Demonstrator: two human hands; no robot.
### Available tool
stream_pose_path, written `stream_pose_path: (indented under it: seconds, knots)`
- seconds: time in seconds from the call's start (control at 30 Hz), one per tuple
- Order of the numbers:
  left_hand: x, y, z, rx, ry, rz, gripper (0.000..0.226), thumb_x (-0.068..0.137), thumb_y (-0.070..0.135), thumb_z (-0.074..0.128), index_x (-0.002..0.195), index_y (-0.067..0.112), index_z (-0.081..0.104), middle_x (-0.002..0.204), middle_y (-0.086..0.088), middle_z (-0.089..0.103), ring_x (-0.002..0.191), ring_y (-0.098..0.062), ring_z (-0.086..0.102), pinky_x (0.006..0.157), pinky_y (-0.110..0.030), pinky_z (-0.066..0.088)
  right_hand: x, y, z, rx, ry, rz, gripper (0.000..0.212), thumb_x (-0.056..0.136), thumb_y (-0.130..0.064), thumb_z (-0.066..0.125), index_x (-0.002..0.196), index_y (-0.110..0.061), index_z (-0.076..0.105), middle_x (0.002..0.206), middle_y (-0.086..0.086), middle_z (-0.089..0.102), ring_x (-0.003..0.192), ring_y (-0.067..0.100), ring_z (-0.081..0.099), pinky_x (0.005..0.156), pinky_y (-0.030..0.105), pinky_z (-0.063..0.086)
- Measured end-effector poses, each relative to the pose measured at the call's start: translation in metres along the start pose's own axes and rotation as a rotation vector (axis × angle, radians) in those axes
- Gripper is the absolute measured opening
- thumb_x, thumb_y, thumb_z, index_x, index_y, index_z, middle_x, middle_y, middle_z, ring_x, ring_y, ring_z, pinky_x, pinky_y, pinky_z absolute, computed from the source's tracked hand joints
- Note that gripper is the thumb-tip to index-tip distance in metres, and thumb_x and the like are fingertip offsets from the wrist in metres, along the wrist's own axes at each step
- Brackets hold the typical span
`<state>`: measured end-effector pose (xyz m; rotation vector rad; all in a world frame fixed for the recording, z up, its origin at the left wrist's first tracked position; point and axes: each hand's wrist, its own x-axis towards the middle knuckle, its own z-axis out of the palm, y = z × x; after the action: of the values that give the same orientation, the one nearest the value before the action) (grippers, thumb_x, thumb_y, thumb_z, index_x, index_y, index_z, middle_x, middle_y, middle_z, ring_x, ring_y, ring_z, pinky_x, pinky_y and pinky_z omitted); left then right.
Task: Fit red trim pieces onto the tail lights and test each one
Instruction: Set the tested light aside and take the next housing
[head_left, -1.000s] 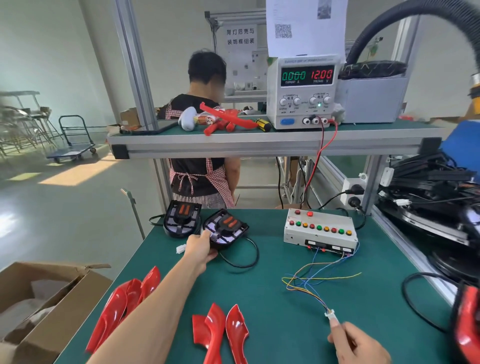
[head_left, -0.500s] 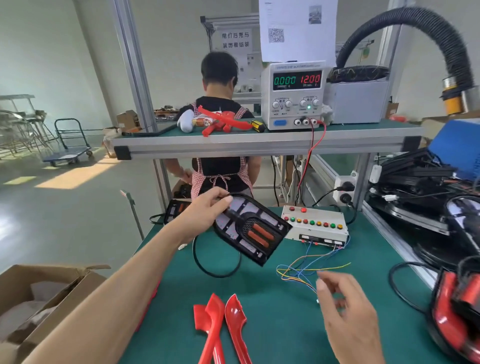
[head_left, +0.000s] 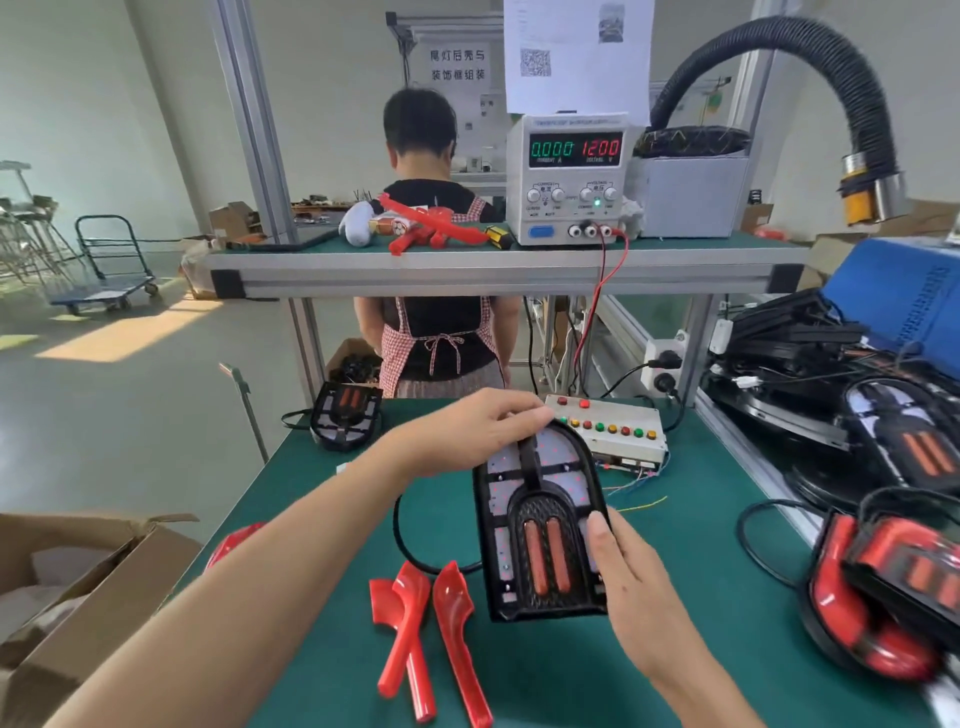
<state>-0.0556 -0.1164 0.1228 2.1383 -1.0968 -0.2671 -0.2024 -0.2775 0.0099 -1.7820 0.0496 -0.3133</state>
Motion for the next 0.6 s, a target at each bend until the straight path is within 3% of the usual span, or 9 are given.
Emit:
stream_pose_path:
  seconds: [0.07,0.1,0.2,0.3,0.37,0.47,0.53,0.6]
  knots:
    - [0.006,-0.003,0.016,-0.004,0.017,0.003,0.048,0.107,0.046,0.041,0.103,0.002,0.06,0.089,-0.001,0.052,0.084,-0.011,0.047,0.083,-0.044,0.046,-0.006,0.004,0.002,0.11,0.045,0.072,0.032,0.095,-0.054,0.04,0.102,-0.063,0.07,0.108,-0.033,0.072,0.106,-0.016,0.062,0.082,0.003,0.045]
    - [0.009,-0.004,0.024,0.004,0.039,0.003,0.045,0.107,0.044,0.04,0.101,0.004,0.061,0.087,-0.002,0.054,0.082,-0.009,0.048,0.083,-0.041,0.045,-0.008,0.008,0.001,0.163,0.067,0.109,0.033,0.094,-0.054,0.041,0.099,-0.059,0.074,0.106,-0.032,0.073,0.104,-0.016,0.064,0.082,0.004,0.046]
    - [0.015,-0.014,0.043,0.111,0.098,-0.044,0.048,0.108,0.046,0.037,0.107,0.005,0.062,0.099,-0.013,0.068,0.092,-0.02,0.062,0.094,-0.043,0.049,-0.009,0.028,0.0,0.241,0.081,0.22,0.042,0.101,-0.049,0.041,0.11,-0.029,0.077,0.11,-0.008,0.078,0.107,0.007,0.072,0.089,0.029,0.051]
    - [0.007,-0.031,0.051,0.131,0.231,-0.112,0.041,0.107,0.042,0.041,0.107,0.011,0.066,0.099,-0.004,0.072,0.097,-0.02,0.064,0.093,-0.038,0.049,-0.011,0.044,0.005,0.229,0.107,0.303,0.042,0.107,-0.044,0.04,0.119,-0.021,0.074,0.116,-0.006,0.077,0.113,0.01,0.07,0.1,0.038,0.051]
    - [-0.013,-0.041,0.052,0.08,0.421,-0.112,0.026,0.105,0.034,0.05,0.106,0.017,0.07,0.097,0.008,0.072,0.091,-0.008,0.063,0.087,-0.029,0.049,-0.013,0.055,0.009,0.254,0.106,0.361,0.04,0.109,-0.04,0.04,0.122,-0.02,0.072,0.119,-0.003,0.076,0.117,0.016,0.069,0.11,0.045,0.048]
    - [-0.061,-0.05,0.057,0.145,0.672,-0.185,0.017,0.097,0.028,0.061,0.081,0.025,0.063,0.068,0.014,0.062,0.066,-0.006,0.055,0.066,-0.024,0.045,-0.013,0.061,0.012,0.279,0.09,0.426,0.041,0.109,-0.04,0.04,0.114,-0.019,0.075,0.11,0.001,0.079,0.107,0.021,0.074,0.105,0.052,0.052]
    - [-0.095,-0.048,0.068,0.226,0.653,-0.316,0.027,0.093,0.035,0.062,0.069,0.025,0.055,0.062,0.013,0.059,0.061,-0.009,0.055,0.059,-0.025,0.042,-0.011,0.063,0.012,0.271,0.078,0.43,0.043,0.108,-0.042,0.04,0.109,-0.021,0.077,0.107,0.002,0.079,0.102,0.023,0.075,0.102,0.052,0.054]
    - [-0.117,-0.043,0.087,0.372,0.472,-0.426,0.029,0.092,0.045,0.058,0.071,0.024,0.056,0.064,0.009,0.062,0.067,-0.013,0.06,0.064,-0.033,0.047,-0.01,0.063,0.013,0.249,0.057,0.435,0.045,0.108,-0.044,0.04,0.108,-0.018,0.076,0.104,0.003,0.08,0.1,0.024,0.076,0.1,0.051,0.055]
